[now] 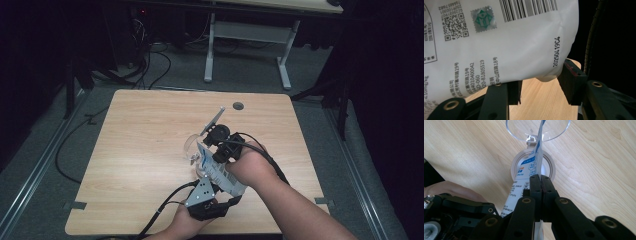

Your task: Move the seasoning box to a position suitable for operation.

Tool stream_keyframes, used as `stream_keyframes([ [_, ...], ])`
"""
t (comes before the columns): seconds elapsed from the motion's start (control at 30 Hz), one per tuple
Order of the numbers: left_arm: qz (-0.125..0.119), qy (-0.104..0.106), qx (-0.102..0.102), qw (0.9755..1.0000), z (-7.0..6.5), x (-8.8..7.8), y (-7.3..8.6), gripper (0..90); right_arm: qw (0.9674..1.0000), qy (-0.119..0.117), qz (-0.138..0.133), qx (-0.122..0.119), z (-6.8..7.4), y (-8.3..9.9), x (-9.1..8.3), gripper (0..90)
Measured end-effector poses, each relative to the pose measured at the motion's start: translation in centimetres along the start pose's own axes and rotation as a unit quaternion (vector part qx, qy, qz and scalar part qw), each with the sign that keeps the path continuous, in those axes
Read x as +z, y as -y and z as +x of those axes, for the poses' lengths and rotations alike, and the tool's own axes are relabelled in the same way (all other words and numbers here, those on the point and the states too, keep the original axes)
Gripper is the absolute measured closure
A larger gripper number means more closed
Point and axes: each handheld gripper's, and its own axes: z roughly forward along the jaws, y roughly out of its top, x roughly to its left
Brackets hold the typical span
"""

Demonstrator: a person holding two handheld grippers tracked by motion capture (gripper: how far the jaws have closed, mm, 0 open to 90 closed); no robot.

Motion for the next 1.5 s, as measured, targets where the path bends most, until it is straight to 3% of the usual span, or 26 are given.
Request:
stream_keyframes([
  [1.5, -0.006, 0.001, -0.001, 1.0000, -0.10, -0.11, -0.06, 55.5, 1.0000, -0.001, -0.002, 0.003, 0.04, -0.18, 0.24, 90.0],
])
